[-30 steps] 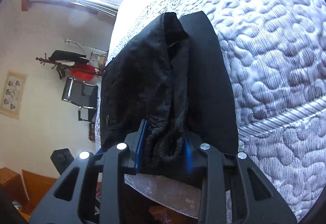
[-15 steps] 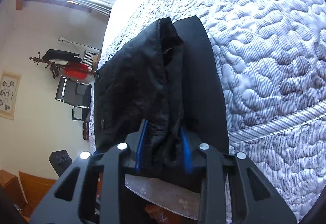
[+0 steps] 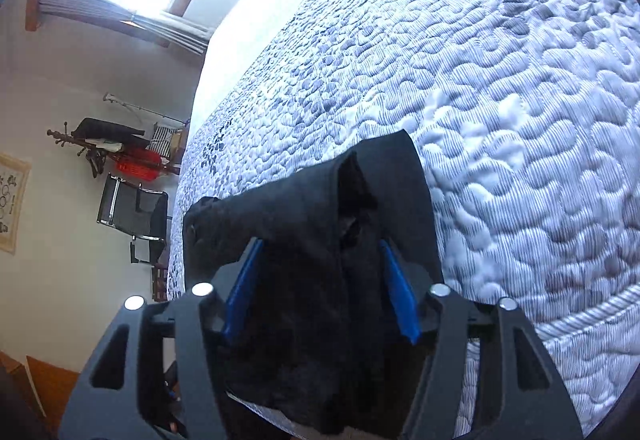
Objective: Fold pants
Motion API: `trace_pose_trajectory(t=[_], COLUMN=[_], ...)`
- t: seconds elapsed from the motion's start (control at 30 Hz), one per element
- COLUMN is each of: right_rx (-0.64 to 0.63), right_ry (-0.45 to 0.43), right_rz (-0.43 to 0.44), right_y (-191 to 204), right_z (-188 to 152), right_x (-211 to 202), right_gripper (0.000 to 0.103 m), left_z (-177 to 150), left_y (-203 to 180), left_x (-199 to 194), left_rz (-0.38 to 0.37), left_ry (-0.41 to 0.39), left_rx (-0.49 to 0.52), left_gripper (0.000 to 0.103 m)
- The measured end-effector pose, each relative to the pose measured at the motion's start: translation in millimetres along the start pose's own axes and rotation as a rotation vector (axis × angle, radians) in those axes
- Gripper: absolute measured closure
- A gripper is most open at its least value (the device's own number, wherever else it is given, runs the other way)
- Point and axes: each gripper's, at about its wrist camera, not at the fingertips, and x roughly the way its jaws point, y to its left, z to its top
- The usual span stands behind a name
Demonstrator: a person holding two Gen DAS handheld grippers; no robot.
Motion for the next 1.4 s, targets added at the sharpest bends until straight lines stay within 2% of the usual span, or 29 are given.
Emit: trace_pose_trajectory(t=[0.07,0.23,0.33,0.5,0.57,0.7,0.77,0.83,1.0,1.17,1.33,1.4], right_rx=[0.006,0.007,0.007,0.029,0.027,0.019,0.008,-0.016,-0.037,-0.019,0.011,0.009], right_ry=[0.002,-0.009,-0.018,-0.024,-0.029,-0.059,-0.063,-0.054,-0.036,-0.041,-0.045,-0.045], right_rz=[0.007,0.012,0.008,0.006,0.002,0.042,0.058,0.039,0.004,0.009,0.063,0.056], right_y=[-0.5,-2.3,-4.5,-12.8,-14.1,-13.1,-12.3,-10.1,-15.7,-24.5,-26.6,-23.7], right_z=[3.5,10.7,15.4,13.4,10.2,-1.7,-12.4,-25.1,-65.9,-86.5,-85.9,-85.1], right_x=[3.7,4.8,5.5,8.0,6.7,-10.0,-20.5,-26.9,-37.6,-36.1,-32.2,-32.0], right_gripper=[0.058,0.081,0.084,0.082,0.074,0.047,0.045,0.042,0.042,0.045,0.068,0.07], left_z=[0.3,-0.1,-0.1,0.0,0.0,-0.5,-0.7,-1.3,-4.5,-8.5,-10.8,-11.0], left_y=[1.3,2.3,2.4,-2.5,-4.0,-4.1,-2.6,-1.0,-1.0,-7.8,-14.4,-14.3], left_x=[1.9,7.1,9.0,11.9,12.2,9.2,6.4,4.3,1.1,-0.5,-3.7,-5.0], left_rz=[0.002,0.008,0.007,0.007,0.006,0.007,0.012,0.014,0.016,0.016,0.019,0.021], left_ry=[0.005,0.014,0.018,0.027,0.03,0.03,0.025,0.023,0.022,0.029,0.033,0.032], left_rx=[-0.002,-0.005,-0.007,0.007,0.009,0.015,0.011,0.001,-0.002,0.012,0.032,0.034], left_gripper=[0.004,0.004,0.004,0.004,0.004,0.004,0.004,0.004,0.004,0.004,0.004,0.004])
